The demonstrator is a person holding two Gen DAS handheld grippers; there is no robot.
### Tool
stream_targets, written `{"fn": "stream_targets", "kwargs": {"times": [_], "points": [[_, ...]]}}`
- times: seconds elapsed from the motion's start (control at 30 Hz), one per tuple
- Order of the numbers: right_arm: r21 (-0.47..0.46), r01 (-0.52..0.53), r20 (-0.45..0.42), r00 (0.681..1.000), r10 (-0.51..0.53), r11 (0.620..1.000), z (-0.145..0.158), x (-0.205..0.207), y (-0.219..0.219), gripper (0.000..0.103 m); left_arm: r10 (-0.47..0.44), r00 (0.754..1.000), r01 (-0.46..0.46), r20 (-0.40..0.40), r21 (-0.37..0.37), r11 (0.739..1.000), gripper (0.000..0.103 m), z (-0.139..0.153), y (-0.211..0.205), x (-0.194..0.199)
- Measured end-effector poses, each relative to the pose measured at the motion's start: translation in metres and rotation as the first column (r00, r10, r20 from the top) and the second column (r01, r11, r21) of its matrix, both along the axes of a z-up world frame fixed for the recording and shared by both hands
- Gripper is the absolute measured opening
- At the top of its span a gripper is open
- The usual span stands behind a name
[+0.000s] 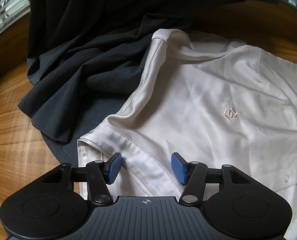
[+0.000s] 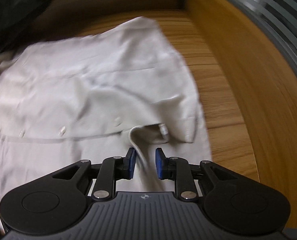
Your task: Fold clothes
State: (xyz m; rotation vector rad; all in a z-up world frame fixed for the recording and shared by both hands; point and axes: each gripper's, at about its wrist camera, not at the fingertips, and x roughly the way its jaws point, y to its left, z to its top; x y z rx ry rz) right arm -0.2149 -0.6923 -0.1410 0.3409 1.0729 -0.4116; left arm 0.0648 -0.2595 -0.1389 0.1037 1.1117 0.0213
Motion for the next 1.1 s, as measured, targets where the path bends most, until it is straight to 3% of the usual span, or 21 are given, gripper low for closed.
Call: {"fn": "stream_targets", "kwargs": {"times": [0.23,0.7,0.73,0.8,0.97,1.1], "points": [[0.066,0.131,0.064,0.989,-0.135,0.989,-0.012,0.004,-0.033,0.026,0.055,0.998,-0.055,-0.003,-0.011,0.998,0.060,0.000,0.001,-0.002],[0.144,0.142,0.132,0.978,-0.161,0.979,-0.016,0.003,-0.061,0.026,0.079,0.997,-0.079,-0.007,0.040,0.996,0.067,-0.001,-0.004,-0.001],[0.151,0.143,0.138,0.977,-0.164,0.978,-0.016,0.003,-0.063,0.025,0.077,0.997,-0.077,-0.005,0.045,0.996,0.067,-0.002,-0.004,-0.002],[0.166,0.148,0.139,0.975,-0.171,0.975,-0.017,0.003,-0.067,0.008,0.073,0.997,-0.072,-0.003,0.058,0.996,0.067,-0.002,-0.006,-0.002],[0.120,0.174,0.114,0.976,-0.187,0.977,-0.015,0.004,-0.080,0.004,0.065,0.998,-0.065,0.008,0.084,0.994,0.068,-0.004,-0.010,-0.005],[0.011,0.139,0.051,0.989,-0.139,0.990,-0.013,0.011,-0.086,0.004,0.077,0.997,-0.077,0.008,0.084,0.993,0.068,-0.004,-0.010,-0.005]]}}
